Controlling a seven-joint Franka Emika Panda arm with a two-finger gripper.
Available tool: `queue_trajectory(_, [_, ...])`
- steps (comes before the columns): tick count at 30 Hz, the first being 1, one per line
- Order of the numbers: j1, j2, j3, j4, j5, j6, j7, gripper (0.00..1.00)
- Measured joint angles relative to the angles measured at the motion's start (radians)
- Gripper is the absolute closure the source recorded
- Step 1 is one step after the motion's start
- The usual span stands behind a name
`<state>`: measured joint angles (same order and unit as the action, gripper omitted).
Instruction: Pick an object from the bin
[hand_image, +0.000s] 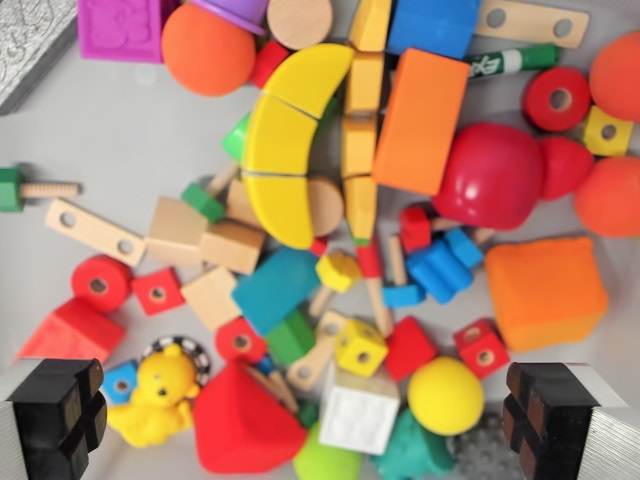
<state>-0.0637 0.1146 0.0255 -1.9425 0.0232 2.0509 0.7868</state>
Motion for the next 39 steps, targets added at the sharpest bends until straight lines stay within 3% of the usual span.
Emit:
queue_trajectory(19, [0.024, -0.018, 0.003, -0.062, 0.0, 0.042, 0.028, 0.0])
queue_trajectory(39, [0.068, -0.051, 0.021, -0.178, 0.0, 0.127, 0.093, 0.0])
